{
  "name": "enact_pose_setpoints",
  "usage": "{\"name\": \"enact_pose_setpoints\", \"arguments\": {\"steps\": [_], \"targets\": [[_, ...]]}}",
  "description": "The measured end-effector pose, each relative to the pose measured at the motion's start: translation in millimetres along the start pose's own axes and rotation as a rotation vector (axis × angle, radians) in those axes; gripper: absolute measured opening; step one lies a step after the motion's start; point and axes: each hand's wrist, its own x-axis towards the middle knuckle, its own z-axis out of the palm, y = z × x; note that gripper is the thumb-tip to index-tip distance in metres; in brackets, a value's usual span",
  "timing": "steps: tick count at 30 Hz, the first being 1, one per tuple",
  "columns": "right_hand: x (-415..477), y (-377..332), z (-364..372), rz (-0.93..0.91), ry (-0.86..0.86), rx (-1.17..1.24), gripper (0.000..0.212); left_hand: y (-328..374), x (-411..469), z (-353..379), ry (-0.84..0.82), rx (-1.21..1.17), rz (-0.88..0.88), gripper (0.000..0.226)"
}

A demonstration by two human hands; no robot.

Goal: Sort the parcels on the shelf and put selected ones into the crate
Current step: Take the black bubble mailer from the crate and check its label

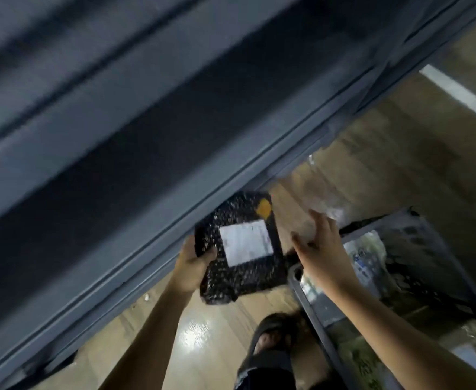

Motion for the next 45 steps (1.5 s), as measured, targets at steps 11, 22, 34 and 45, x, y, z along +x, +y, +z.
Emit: {"name": "enact_pose_setpoints", "arguments": {"steps": [11,22,34,45], "targets": [[-111.1,-74.9,-103.2,0.049,0.067,0.032,0.044,121.0,-121.8,-16.1,-0.157,-0.054,0.043,0.026],[-241.9,-194.1,-254.7,-0.207,0.282,0.325,0.059,286.1,-279.7,-37.1,-0.221,-0.288,0.272,0.025],[-326.9,-377.7,-341.0,-0.759,0.317,0.233,0.055,423.8,-409.5,-172.1,0.100,-0.323,0.686,0.067],[-346.9,-574.3,-296.3,-1.337,0.419,-0.003,0.052,458.4,-473.6,-313.4,0.292,-0.082,0.866,0.008]]}}
